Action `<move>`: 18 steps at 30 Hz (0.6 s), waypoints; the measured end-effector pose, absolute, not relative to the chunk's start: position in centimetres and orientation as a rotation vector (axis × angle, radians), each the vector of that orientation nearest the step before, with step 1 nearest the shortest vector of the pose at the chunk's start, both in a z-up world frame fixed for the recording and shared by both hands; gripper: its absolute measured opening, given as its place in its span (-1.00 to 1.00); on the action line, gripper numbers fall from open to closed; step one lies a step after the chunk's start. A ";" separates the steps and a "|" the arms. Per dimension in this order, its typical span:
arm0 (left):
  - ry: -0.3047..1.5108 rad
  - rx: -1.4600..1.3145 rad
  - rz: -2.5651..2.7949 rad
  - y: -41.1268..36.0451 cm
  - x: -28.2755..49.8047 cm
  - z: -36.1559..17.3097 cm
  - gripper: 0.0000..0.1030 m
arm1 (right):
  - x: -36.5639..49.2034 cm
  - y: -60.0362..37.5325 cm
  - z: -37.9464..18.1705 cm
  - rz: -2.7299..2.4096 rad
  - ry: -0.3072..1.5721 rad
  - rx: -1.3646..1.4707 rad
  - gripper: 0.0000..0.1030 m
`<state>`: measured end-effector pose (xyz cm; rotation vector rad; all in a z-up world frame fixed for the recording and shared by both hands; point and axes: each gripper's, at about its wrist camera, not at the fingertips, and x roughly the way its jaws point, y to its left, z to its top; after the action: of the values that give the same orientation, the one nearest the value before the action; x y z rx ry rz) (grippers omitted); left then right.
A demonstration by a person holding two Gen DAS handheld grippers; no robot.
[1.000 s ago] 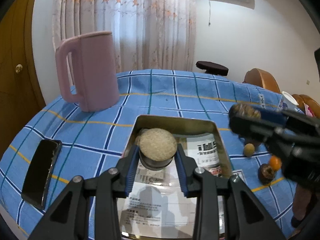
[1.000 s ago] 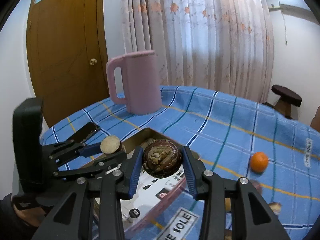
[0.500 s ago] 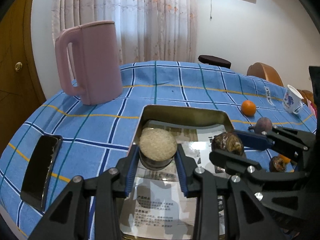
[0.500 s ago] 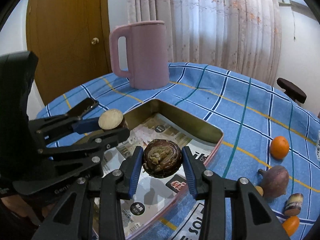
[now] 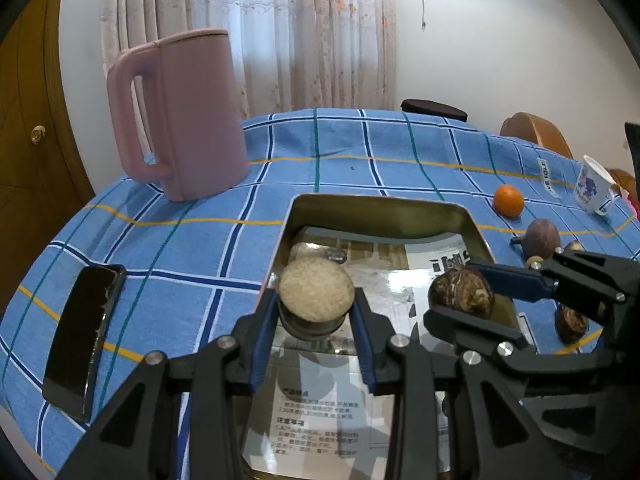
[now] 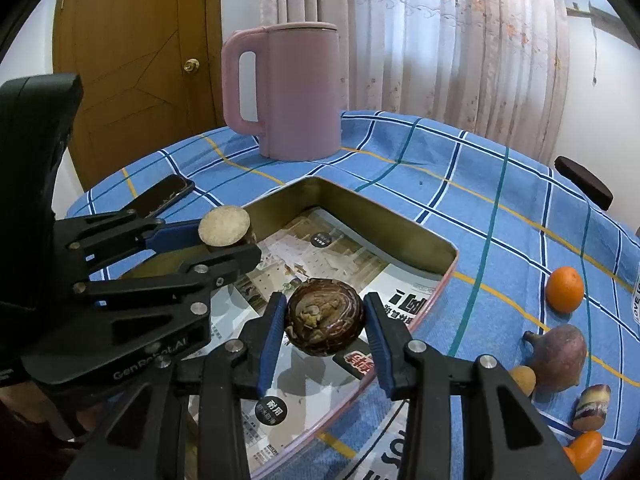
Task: Organize fruits
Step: 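Carry the jar with left tool into the tin while right tool carries brown fruit there, then move both open tools back from the tin to the fruit pile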
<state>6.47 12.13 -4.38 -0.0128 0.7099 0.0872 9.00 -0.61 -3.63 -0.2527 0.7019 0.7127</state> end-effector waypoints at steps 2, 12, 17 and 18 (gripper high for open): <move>0.711 -0.009 0.092 12.2 6.5 -4.4 -0.26 | 9.0 -0.5 -3.7 0.712 0.702 -0.259 -0.19; 0.715 -0.006 0.108 12.0 6.1 -4.2 -0.24 | 8.7 -0.7 -3.7 0.722 0.692 -0.267 -0.08; 0.681 -0.024 0.095 12.0 4.4 -3.1 0.45 | 7.8 -2.3 -2.6 0.698 0.649 -0.243 0.19; 0.658 -0.013 0.108 11.7 3.9 -2.7 0.78 | 7.4 -2.9 -2.4 0.697 0.639 -0.243 0.19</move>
<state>3.88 11.74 -2.68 -0.0131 0.6576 0.1078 7.39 -2.92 -2.40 -0.2426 0.6389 0.6967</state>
